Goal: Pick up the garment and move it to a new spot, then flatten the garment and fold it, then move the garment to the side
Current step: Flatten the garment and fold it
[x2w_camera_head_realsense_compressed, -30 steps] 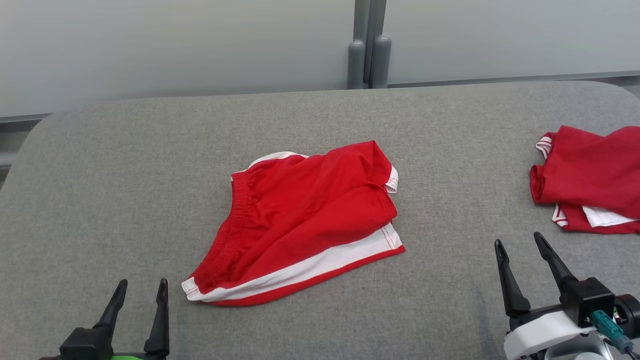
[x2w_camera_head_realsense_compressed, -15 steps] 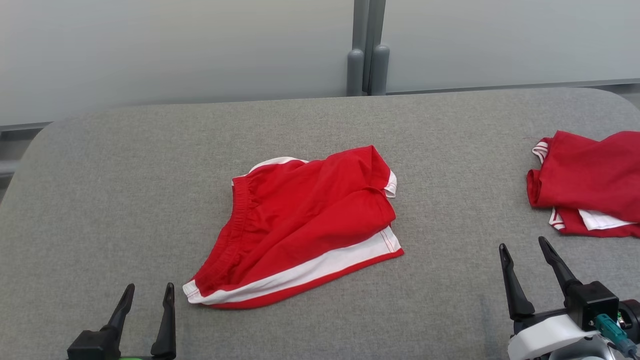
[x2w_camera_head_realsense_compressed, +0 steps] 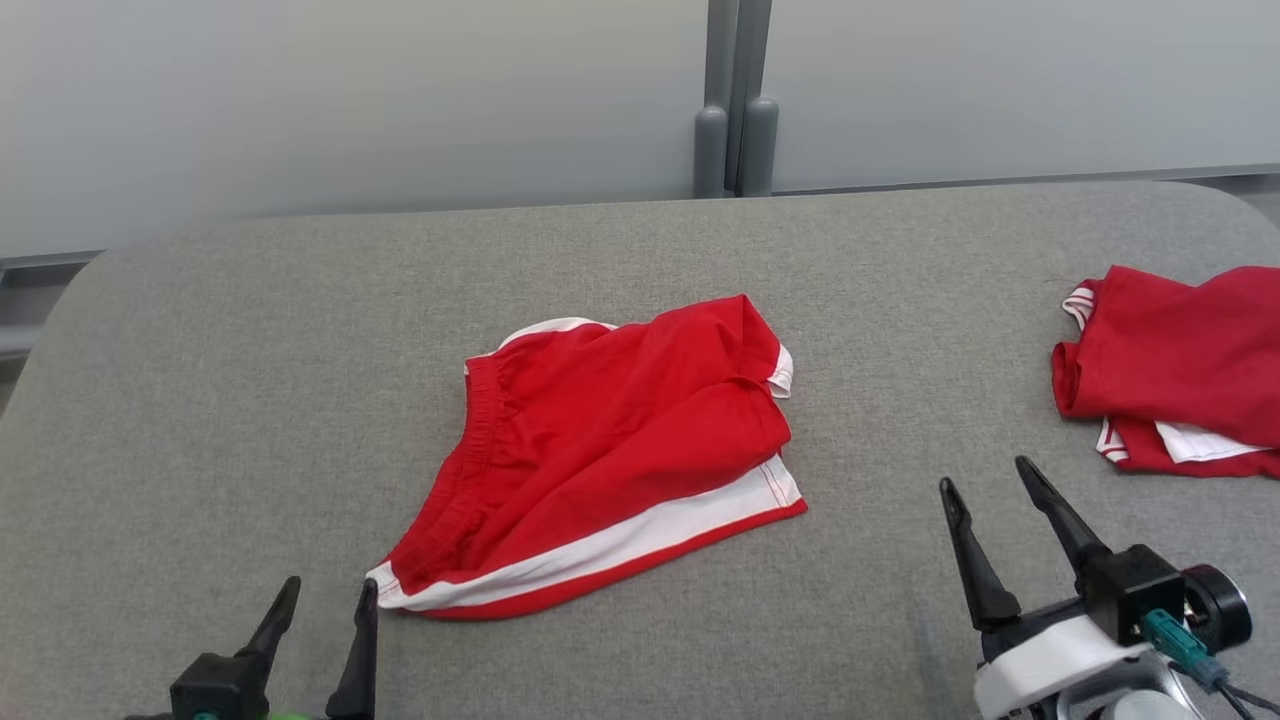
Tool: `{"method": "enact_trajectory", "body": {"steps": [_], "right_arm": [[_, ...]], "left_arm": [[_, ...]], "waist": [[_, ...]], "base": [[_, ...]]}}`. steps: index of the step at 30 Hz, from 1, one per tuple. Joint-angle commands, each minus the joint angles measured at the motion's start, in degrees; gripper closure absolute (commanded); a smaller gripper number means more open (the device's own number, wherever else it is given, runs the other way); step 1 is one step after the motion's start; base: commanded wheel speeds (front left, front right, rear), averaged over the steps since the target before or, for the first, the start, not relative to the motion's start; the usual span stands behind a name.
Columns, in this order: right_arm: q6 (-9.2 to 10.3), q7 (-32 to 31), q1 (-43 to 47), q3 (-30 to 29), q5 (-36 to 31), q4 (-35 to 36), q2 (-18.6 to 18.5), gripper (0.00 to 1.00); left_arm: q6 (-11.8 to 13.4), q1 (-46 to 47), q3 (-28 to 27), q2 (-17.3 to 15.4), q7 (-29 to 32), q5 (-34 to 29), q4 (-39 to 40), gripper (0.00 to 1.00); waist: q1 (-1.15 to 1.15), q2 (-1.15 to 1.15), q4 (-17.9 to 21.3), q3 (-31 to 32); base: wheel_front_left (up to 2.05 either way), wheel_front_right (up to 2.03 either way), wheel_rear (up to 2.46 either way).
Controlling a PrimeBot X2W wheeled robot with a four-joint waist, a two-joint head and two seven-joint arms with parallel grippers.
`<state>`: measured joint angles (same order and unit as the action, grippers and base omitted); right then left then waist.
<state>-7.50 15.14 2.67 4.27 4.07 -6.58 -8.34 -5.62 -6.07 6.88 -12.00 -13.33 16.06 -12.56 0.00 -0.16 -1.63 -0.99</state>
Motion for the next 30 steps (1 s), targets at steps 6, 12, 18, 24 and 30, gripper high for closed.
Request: {"method": "enact_trajectory", "body": {"steps": [6, 12, 18, 24, 30], "right_arm": [[0.03, -4.43, -7.16, 9.64, 3.72, -2.11, -5.86, 0.0], [0.04, -16.9, -17.82, 23.63, 11.56, -5.93, -11.19, 0.0], [0.04, -21.57, -26.25, 31.23, 17.95, -10.92, -13.06, 0.0], [0.04, -20.24, -30.28, 36.49, 20.95, -15.79, -12.58, 0.0], [0.04, -17.02, -32.13, 38.99, 22.9, -20.32, -11.82, 0.0]], "left_arm": [[-0.17, 2.86, 1.91, -3.15, 11.03, -0.75, 2.62, 0.0], [-1.01, 6.33, 5.11, -6.54, 24.15, 0.18, 5.93, 0.0], [-1.76, 11.18, 9.12, -9.27, 29.95, 2.22, 6.18, 0.0], [-1.86, 13.52, 11.45, -10.4, 30.31, 4.39, 3.74, 0.0], [-1.88, 14.21, 13.14, -10.71, 28.84, 6.15, 1.93, 0.0]], "waist": [[0.0, 0.16, 0.15, -2.53], [0.0, 0.16, -0.01, -5.62], [0.0, 0.16, -1.26, -8.8], [0.0, 0.16, -2.04, -10.46], [0.0, 0.16, -2.62, -10.92]], "base": [[0.0, 0.0, 0.0], [0.0, 0.0, 0.0], [0.0, 0.0, 0.0], [0.0, 0.0, 0.0], [0.0, 0.0, 0.0]]}}
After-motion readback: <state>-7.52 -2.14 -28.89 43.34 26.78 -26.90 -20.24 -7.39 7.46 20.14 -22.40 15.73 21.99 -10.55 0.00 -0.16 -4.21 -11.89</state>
